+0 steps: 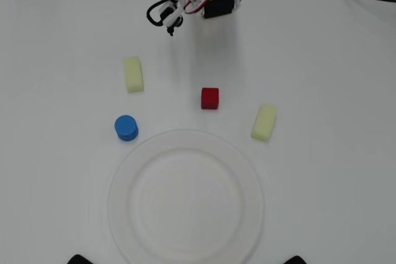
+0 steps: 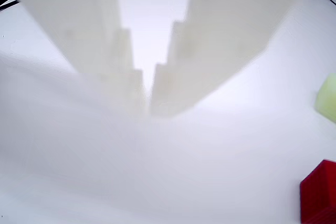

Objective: Grasp a red block and put it in the dish.

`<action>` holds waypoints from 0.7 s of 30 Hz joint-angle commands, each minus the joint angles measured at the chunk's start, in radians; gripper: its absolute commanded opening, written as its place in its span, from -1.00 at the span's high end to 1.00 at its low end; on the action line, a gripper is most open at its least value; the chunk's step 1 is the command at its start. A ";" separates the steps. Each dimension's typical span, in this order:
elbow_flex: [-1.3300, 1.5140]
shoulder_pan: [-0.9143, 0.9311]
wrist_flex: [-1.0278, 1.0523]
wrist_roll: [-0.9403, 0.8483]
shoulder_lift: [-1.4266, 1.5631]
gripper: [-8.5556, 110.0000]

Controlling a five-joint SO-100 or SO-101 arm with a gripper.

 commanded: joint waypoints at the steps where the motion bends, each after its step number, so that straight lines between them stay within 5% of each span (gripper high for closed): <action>1: -0.178 -0.017 -0.011 0.043 -0.169 0.81; 21: -0.485 0.008 -0.072 0.078 -0.554 0.40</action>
